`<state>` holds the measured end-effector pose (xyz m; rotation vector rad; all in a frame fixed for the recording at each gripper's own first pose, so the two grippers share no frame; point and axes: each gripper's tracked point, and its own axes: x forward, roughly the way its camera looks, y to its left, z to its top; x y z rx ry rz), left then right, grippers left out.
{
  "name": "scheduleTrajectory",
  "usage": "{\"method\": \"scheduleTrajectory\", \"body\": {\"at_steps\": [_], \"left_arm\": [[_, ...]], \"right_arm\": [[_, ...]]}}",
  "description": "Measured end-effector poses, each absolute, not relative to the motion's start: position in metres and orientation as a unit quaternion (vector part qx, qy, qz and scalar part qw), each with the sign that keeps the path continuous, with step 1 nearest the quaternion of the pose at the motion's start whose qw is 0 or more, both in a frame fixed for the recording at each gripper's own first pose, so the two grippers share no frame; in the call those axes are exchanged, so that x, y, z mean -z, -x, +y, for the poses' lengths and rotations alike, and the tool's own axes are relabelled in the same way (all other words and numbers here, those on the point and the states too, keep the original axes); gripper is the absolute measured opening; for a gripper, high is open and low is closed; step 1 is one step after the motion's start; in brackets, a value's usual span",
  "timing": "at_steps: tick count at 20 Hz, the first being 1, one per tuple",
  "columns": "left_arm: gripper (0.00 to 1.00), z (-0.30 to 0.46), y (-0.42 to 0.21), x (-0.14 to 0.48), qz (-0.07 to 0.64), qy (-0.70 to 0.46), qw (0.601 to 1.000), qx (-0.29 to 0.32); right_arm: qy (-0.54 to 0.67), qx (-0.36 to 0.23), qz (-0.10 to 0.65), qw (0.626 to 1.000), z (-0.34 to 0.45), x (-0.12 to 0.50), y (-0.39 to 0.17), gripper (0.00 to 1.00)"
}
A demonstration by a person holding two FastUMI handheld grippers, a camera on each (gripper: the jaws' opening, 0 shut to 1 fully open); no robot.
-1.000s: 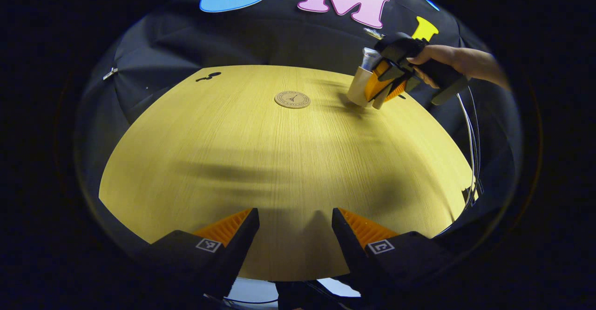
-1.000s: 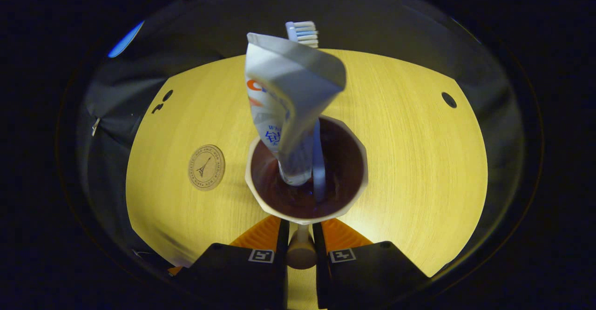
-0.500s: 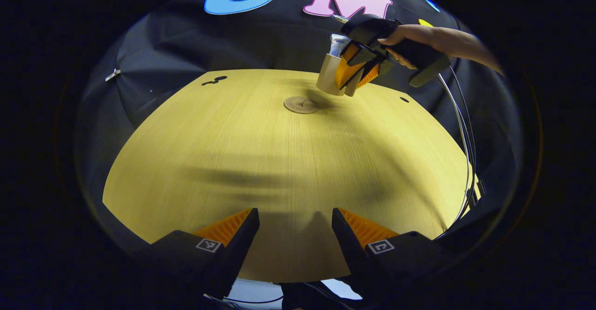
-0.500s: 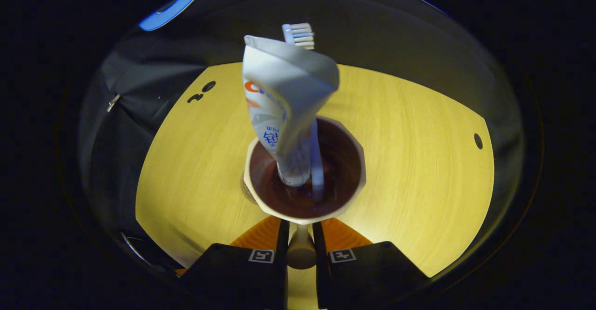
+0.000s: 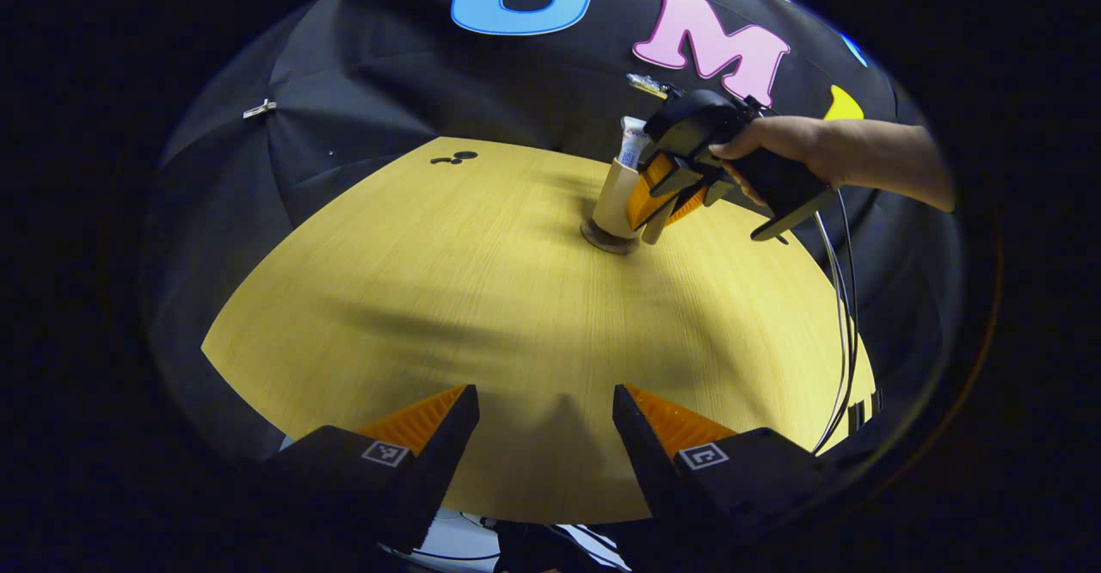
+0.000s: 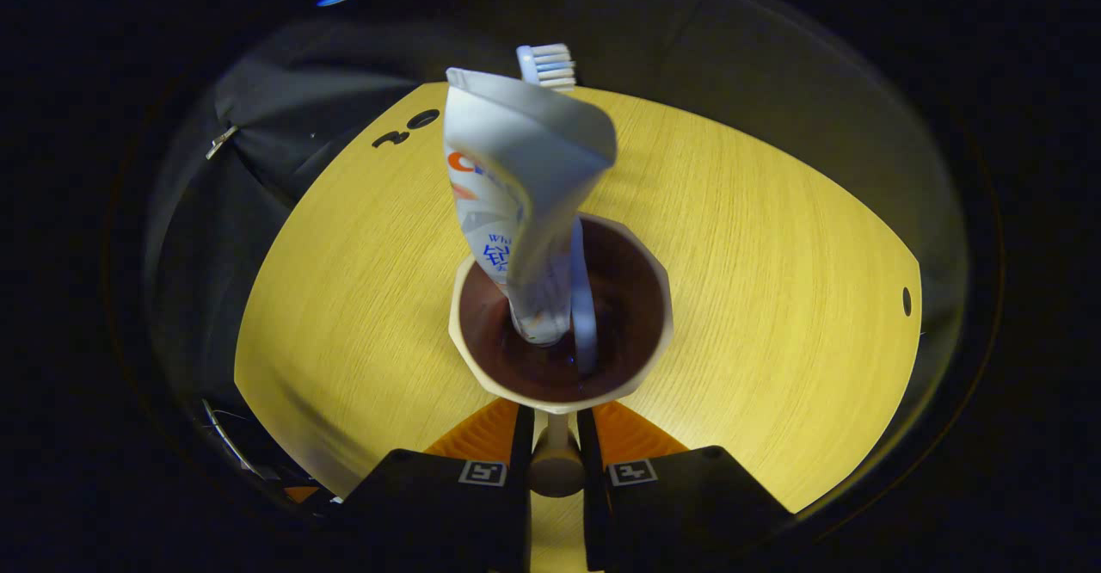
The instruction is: Put the toothbrush and toothpaste on the desktop into the cup, then pick up the cup and place it on the coaster on the desktop.
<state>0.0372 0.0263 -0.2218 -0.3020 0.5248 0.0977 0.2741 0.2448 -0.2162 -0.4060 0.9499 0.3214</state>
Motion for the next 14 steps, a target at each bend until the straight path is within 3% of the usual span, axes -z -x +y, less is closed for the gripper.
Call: {"method": "scheduleTrajectory", "body": {"at_steps": [5,6,8,11,14], "left_arm": [[0.98,0.027,-0.03,0.231,0.271,0.153,0.949,-0.043],[0.98,0.025,-0.03,0.23,0.27,0.155,0.949,-0.04],[0.98,0.025,-0.031,0.23,0.269,0.149,0.951,-0.037],[0.98,0.024,-0.035,0.225,0.266,0.139,0.953,-0.034],[0.98,0.019,-0.038,0.22,0.264,0.134,0.955,-0.026]], "right_arm": [[0.193,-0.137,0.453,0.86,0.246,0.224,-0.28,0.28],[0.193,-0.136,0.454,0.859,0.245,0.223,-0.278,0.22],[0.197,-0.135,0.452,0.859,0.243,0.223,-0.278,0.29],[0.189,-0.143,0.452,0.86,0.248,0.221,-0.269,0.27],[0.173,-0.15,0.455,0.861,0.244,0.216,-0.263,0.58]]}}
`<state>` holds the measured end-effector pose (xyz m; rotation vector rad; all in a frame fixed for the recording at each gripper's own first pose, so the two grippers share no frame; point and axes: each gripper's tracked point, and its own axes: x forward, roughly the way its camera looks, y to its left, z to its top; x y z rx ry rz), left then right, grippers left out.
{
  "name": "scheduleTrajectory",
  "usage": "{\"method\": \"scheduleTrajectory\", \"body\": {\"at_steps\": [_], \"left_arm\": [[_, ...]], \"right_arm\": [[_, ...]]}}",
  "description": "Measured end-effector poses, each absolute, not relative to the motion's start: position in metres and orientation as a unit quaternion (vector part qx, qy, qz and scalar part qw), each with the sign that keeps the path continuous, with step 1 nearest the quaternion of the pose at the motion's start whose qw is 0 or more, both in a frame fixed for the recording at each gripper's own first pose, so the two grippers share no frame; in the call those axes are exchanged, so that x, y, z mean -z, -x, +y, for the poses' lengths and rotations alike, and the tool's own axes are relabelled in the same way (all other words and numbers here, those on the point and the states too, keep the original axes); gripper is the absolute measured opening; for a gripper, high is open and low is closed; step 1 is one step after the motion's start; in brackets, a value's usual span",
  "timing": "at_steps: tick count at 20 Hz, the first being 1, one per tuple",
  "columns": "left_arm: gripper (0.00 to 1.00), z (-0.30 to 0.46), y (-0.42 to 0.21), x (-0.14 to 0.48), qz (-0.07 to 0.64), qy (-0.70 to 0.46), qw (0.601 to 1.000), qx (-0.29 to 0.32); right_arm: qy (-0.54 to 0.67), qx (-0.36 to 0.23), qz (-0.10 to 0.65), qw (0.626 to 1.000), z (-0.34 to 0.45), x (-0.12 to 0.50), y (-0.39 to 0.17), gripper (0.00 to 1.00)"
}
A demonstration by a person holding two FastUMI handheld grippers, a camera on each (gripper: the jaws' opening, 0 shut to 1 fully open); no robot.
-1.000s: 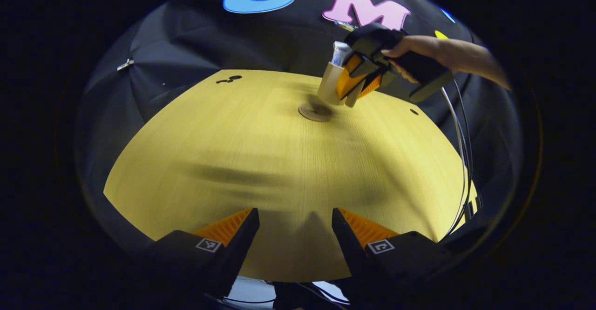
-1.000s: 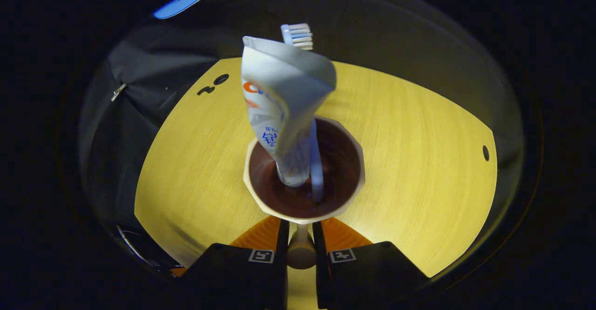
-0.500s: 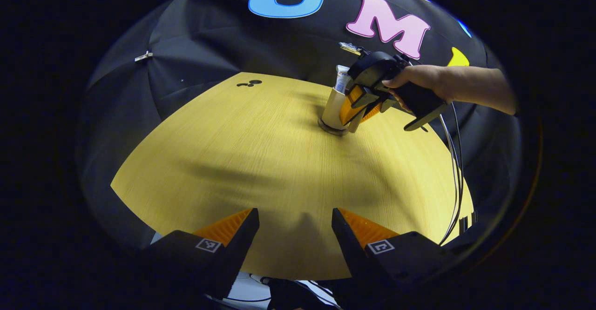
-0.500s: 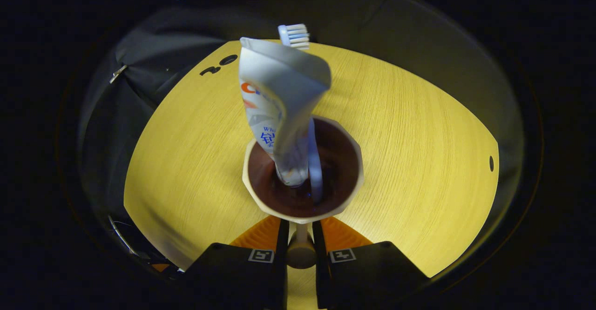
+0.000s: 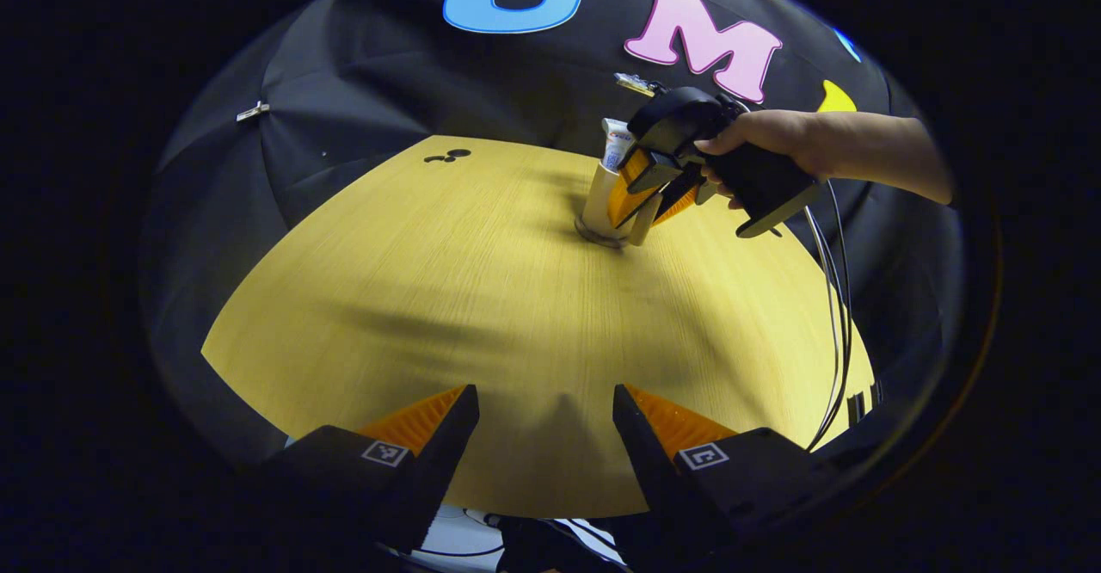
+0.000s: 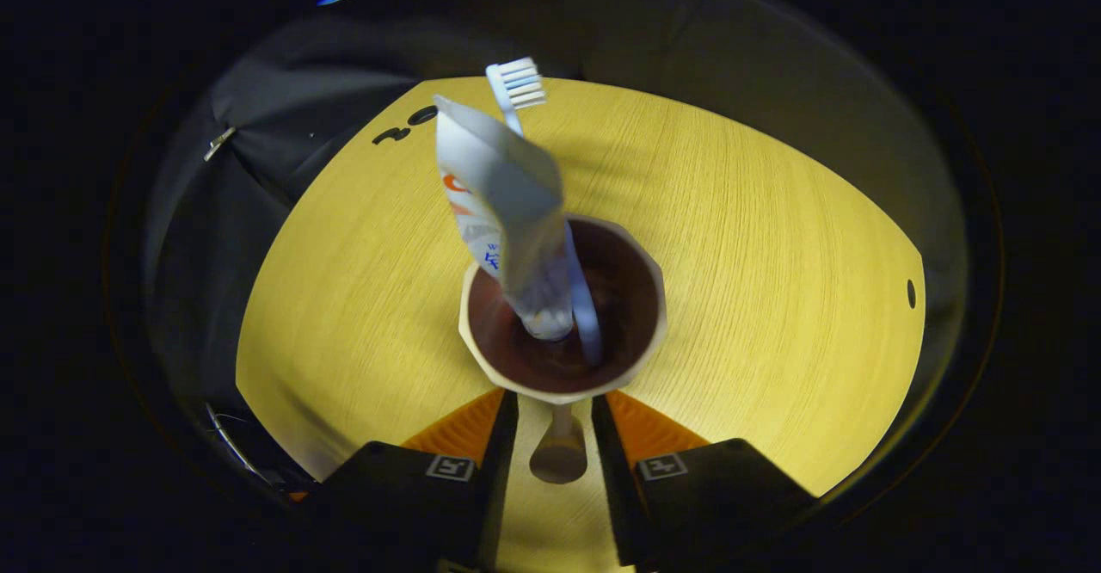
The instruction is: Put the toothbrush and toothpaste on the desktop into the cup, then pick up the cup and place it on the coaster on the desktop.
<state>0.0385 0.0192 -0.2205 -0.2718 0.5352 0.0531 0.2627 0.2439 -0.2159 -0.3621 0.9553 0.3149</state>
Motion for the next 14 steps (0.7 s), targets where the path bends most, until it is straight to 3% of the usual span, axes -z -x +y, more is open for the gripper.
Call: {"method": "scheduleTrajectory", "body": {"at_steps": [1,3,14], "left_arm": [[0.98,0.018,-0.04,0.217,0.261,0.131,0.956,-0.023],[0.98,0.015,-0.045,0.209,0.254,0.124,0.959,-0.017],[0.98,-0.008,-0.071,0.12,0.195,0.072,0.977,0.041]], "right_arm": [[0.169,-0.151,0.453,0.862,0.239,0.213,-0.26,0.63],[0.161,-0.151,0.446,0.867,0.231,0.203,-0.253,0.99],[0.048,-0.176,0.342,0.922,0.163,0.094,-0.19,0.99]]}}
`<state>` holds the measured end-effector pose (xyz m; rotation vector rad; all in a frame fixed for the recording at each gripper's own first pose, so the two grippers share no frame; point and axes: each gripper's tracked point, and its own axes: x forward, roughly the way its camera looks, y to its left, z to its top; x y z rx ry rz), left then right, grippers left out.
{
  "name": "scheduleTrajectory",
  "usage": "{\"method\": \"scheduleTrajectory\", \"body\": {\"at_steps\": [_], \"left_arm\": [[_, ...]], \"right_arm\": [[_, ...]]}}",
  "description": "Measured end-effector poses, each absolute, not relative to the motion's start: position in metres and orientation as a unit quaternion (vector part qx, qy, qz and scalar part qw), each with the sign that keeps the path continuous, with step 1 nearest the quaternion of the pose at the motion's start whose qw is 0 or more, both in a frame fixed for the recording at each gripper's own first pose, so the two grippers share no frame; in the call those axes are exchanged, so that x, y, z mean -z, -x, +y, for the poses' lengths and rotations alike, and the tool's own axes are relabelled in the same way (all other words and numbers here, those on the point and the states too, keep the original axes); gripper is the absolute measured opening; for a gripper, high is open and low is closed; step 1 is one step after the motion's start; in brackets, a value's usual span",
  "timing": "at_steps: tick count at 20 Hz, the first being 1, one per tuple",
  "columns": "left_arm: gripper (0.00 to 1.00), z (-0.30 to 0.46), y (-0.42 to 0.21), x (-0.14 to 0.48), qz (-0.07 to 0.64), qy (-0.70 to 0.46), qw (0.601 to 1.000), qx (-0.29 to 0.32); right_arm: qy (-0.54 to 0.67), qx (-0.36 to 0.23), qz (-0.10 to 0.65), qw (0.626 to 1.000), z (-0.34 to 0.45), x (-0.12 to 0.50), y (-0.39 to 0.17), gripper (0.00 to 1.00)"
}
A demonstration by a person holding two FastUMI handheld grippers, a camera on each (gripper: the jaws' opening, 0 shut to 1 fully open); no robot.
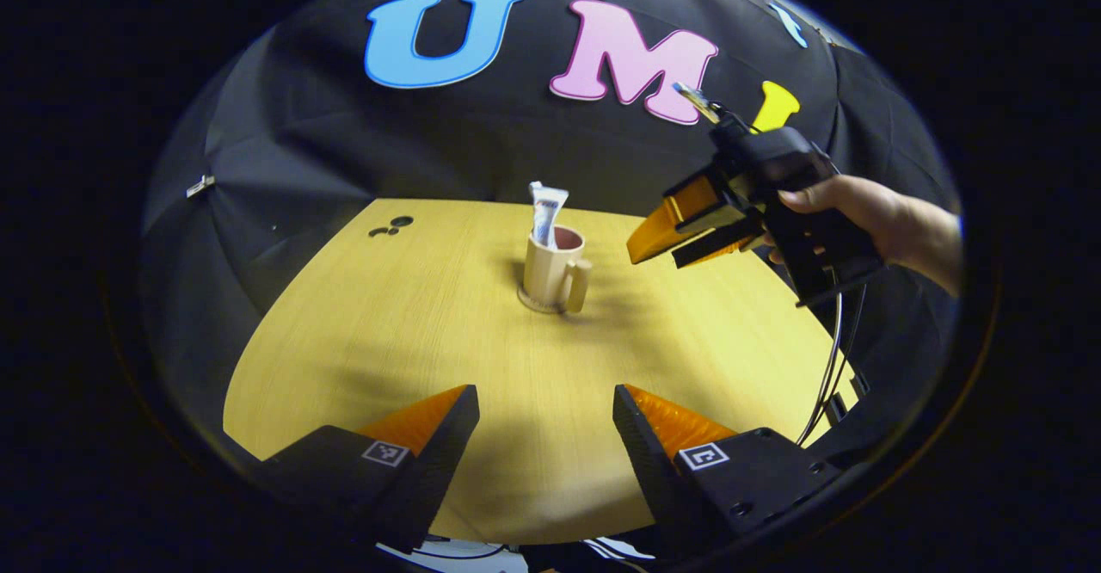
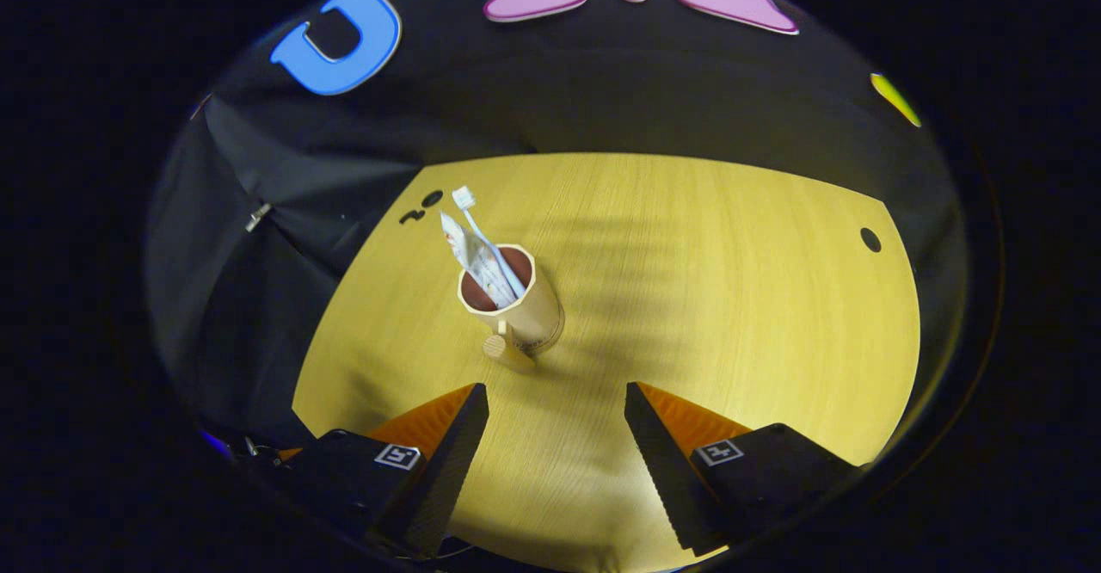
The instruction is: Put the toothbrush and toothpaste on the desktop into the cup, then pick up the cup and place it on the coaster on the desktop.
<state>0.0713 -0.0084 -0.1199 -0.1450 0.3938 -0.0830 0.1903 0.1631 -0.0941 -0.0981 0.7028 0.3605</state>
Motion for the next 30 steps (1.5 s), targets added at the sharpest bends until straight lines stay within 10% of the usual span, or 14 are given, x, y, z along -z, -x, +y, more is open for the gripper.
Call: {"method": "scheduleTrajectory", "body": {"at_steps": [13,30], "left_arm": [[0.98,-0.06,-0.111,-0.067,0.026,0.087,0.994,0.057],[0.98,-0.028,-0.018,-0.091,-0.053,0.023,0.99,0.126]], "right_arm": [[-0.037,-0.2,0.097,0.974,0.075,-0.068,-0.133,0.98],[-0.046,-0.035,-0.089,0.994,0.033,-0.132,0.027,0.98]]}}
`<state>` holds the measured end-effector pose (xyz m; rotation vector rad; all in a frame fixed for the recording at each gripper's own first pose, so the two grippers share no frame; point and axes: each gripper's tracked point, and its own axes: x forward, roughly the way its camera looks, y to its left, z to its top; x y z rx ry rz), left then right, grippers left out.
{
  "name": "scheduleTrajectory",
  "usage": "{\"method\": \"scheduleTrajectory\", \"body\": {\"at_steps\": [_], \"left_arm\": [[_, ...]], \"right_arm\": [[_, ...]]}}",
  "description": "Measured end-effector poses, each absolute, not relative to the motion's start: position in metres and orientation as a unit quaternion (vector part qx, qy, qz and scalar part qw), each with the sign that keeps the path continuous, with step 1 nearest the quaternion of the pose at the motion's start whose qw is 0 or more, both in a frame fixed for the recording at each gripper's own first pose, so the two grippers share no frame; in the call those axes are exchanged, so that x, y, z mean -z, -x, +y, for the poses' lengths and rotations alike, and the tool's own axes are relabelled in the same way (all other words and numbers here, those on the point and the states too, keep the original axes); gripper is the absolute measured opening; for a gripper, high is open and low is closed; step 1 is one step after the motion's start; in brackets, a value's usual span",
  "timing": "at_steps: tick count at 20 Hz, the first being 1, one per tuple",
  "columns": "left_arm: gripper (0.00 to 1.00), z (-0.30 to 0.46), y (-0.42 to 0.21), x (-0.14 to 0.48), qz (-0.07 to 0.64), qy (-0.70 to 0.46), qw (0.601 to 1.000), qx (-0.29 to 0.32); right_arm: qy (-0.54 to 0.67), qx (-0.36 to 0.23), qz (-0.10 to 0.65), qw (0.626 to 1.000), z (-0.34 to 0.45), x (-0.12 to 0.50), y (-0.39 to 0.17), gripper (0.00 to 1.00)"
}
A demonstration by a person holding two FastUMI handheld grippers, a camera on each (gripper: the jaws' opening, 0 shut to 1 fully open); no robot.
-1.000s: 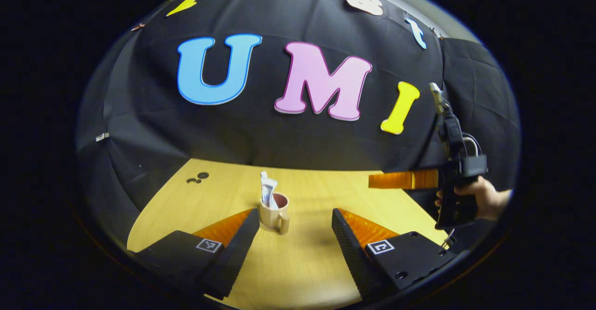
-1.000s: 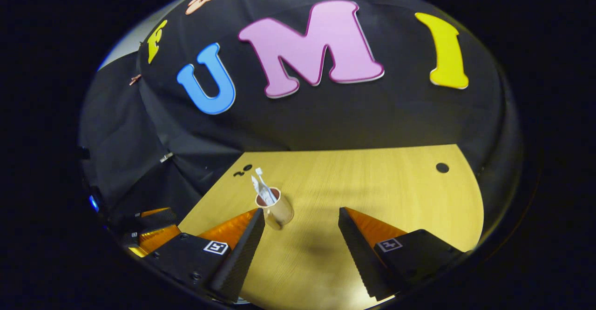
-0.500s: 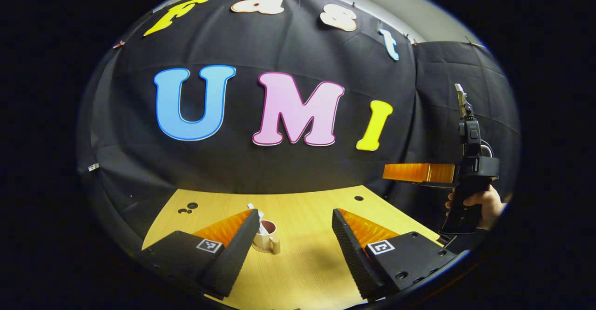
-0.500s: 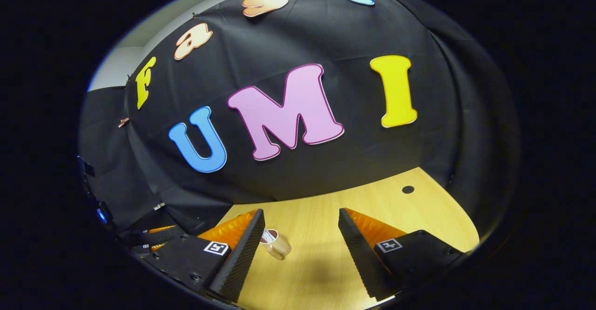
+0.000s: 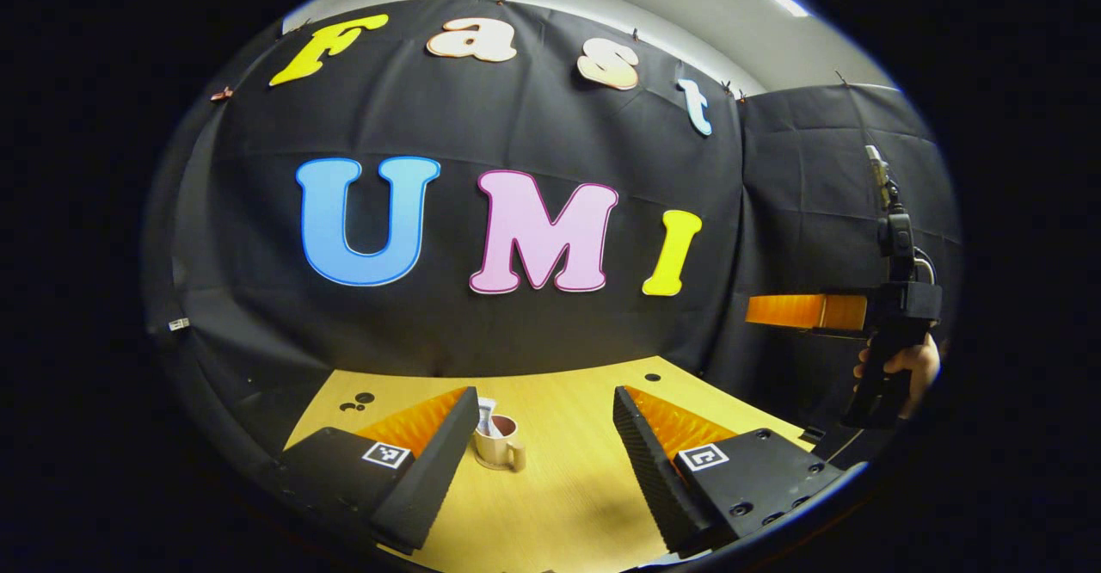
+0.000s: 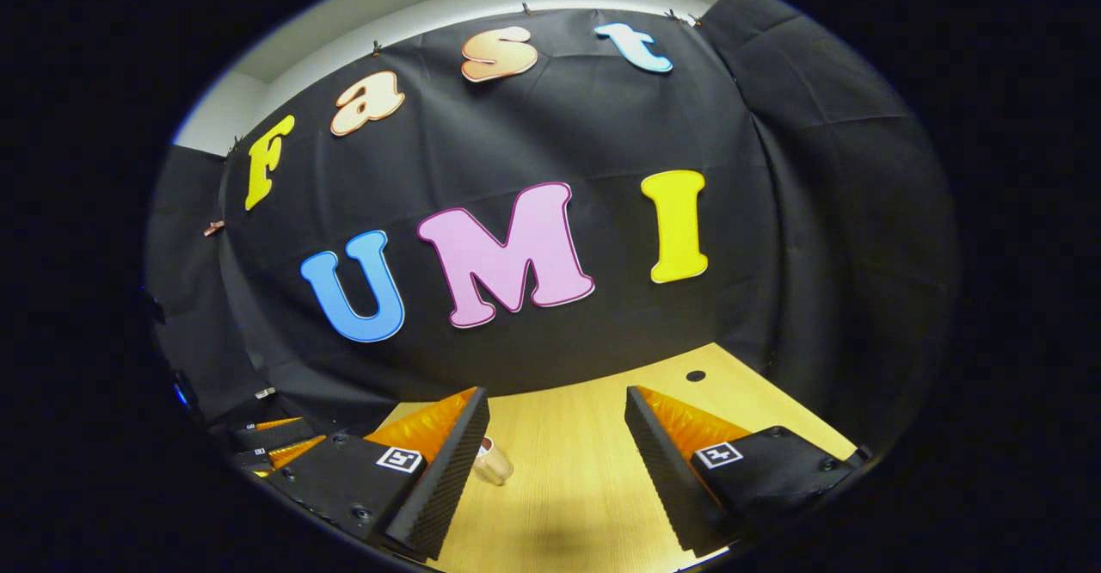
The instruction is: Put the toothbrush and toothpaste on the desktop into the cup, then pick up the cup and place it on the coaster on the desktop.
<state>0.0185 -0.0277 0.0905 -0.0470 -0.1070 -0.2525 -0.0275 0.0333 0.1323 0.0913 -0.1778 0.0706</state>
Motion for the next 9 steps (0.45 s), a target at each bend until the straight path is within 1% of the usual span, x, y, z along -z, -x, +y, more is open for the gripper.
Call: {"method": "scheduleTrajectory", "body": {"at_steps": [4,9], "left_arm": [[0.97,-0.017,-0.007,-0.096,-0.069,0.02,0.991,0.113],[0.98,-0.009,-0.003,-0.092,-0.066,0.028,0.992,0.103]], "right_arm": [[-0.049,-0.028,-0.099,0.994,0.031,-0.134,0.044,0.98],[-0.043,-0.026,-0.104,0.993,0.029,-0.133,0.054,0.98]]}}
